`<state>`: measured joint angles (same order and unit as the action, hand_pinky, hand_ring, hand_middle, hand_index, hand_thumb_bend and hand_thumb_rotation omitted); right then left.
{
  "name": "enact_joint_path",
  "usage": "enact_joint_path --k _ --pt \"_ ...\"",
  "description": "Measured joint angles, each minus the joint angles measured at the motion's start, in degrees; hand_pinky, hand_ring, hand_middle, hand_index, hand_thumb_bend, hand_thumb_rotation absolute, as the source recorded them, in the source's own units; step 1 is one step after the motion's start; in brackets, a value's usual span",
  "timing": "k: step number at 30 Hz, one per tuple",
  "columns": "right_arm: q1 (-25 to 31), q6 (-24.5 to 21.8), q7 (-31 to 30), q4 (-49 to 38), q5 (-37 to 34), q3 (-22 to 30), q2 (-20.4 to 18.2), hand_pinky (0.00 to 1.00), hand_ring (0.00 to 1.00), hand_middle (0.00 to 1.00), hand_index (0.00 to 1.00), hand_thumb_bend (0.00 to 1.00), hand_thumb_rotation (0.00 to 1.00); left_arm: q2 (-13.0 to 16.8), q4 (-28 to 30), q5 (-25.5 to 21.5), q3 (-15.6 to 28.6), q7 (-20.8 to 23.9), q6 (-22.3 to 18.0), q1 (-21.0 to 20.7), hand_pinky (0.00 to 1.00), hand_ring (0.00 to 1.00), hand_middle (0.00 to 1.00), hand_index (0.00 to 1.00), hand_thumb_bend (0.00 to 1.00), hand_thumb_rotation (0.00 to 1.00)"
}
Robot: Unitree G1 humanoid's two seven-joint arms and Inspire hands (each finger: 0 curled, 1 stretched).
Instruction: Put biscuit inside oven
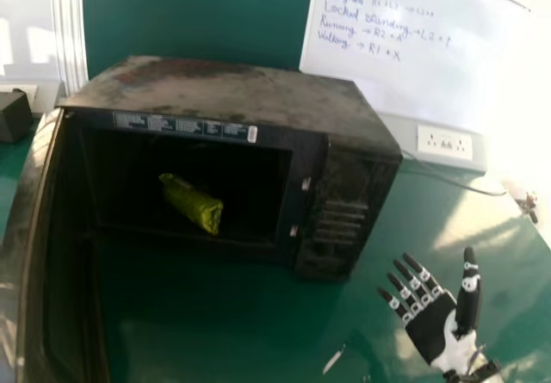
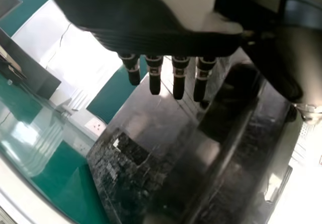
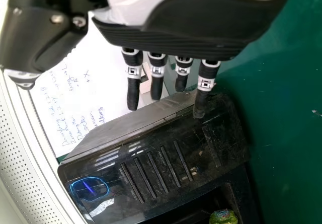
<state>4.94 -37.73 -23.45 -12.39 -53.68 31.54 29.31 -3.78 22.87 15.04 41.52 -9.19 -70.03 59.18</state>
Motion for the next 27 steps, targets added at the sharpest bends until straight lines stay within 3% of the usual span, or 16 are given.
enact_joint_path --k 15,27 --pt "-1.2 0.0 -0.8 0.4 0.8 -0.2 0.0 0.78 0.95 0.98 0.85 0.98 0.64 3.1 6.5 0.5 -2.1 -2.1 6.8 0.7 1.00 1.00 1.00 0.97 0.83 0.97" --pt "-1.4 0.6 -1.9 0.6 2.4 -0.7 0.0 0.78 1.00 1.00 0.89 0.96 0.72 6.5 8.9 0.6 -1.7 -3.1 9.8 1.8 1.00 1.00 1.00 0.99 0.84 0.96"
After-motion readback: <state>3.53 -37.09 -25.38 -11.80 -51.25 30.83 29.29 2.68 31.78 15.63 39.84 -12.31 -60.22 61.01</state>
